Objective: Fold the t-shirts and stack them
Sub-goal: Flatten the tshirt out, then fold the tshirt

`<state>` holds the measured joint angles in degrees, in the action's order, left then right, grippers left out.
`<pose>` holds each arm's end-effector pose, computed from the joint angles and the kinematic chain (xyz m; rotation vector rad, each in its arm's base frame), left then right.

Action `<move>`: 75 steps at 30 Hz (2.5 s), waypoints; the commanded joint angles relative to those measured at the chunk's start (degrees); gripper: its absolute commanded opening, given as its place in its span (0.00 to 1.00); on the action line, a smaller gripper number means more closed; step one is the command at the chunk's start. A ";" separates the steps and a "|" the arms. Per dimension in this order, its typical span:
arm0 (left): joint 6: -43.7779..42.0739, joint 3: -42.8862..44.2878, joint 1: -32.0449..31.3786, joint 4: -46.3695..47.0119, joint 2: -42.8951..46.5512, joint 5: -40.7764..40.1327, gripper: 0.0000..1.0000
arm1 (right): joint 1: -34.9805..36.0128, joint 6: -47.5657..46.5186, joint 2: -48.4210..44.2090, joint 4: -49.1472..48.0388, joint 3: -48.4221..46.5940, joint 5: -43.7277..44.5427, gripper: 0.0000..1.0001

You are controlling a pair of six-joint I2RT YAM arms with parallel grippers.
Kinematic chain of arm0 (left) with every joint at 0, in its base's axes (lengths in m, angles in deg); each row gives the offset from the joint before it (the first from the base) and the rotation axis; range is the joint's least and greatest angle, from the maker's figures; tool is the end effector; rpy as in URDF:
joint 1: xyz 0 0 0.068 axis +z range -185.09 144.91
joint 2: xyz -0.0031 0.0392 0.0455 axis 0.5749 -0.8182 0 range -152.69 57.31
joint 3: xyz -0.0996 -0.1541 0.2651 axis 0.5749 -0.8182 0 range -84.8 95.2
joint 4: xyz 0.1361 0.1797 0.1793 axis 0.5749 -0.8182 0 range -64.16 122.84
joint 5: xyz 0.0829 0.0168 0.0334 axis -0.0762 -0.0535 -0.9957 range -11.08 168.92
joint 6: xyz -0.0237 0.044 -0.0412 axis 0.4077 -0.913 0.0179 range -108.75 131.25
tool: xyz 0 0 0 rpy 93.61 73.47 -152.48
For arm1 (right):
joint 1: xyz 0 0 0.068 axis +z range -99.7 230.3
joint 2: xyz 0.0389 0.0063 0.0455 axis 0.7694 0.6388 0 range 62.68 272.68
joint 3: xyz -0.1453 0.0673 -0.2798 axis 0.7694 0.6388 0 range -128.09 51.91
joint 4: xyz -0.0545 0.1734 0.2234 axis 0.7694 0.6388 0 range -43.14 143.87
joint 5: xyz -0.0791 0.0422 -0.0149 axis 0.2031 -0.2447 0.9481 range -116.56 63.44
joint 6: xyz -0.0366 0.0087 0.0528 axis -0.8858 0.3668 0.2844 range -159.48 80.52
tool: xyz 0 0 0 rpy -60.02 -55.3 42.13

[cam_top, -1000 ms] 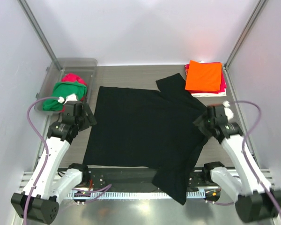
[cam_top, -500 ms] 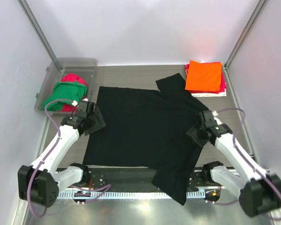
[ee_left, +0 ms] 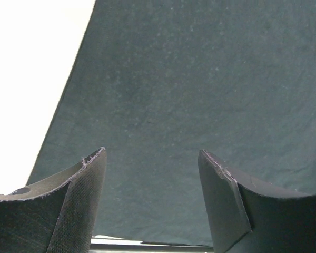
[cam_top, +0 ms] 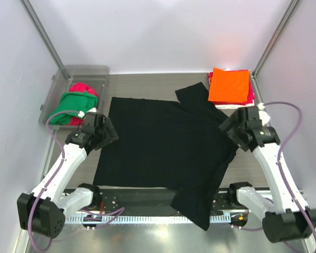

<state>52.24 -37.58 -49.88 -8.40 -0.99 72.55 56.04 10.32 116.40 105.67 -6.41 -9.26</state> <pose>0.2046 -0.0483 0.2895 -0.6119 2.4206 -0.2757 0.1733 0.0024 0.3500 1.0323 2.2296 0.0390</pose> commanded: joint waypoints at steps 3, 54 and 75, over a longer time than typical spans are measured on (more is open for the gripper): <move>1.11 1.38 -0.42 5.89 -5.75 2.24 0.70 | 3.13 -13.31 10.95 -19.42 6.29 -24.49 1.00; 13.02 5.89 0.20 -4.90 -8.96 -9.69 0.75 | 5.60 -17.21 15.16 -16.17 7.14 -19.75 1.00; 36.00 -22.08 0.46 -3.95 4.60 -15.60 0.55 | 6.22 -4.27 0.25 -17.76 29.85 -18.79 1.00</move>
<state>85.82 -58.63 -49.59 -16.97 3.60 58.08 61.87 5.31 116.61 90.83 22.79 -28.15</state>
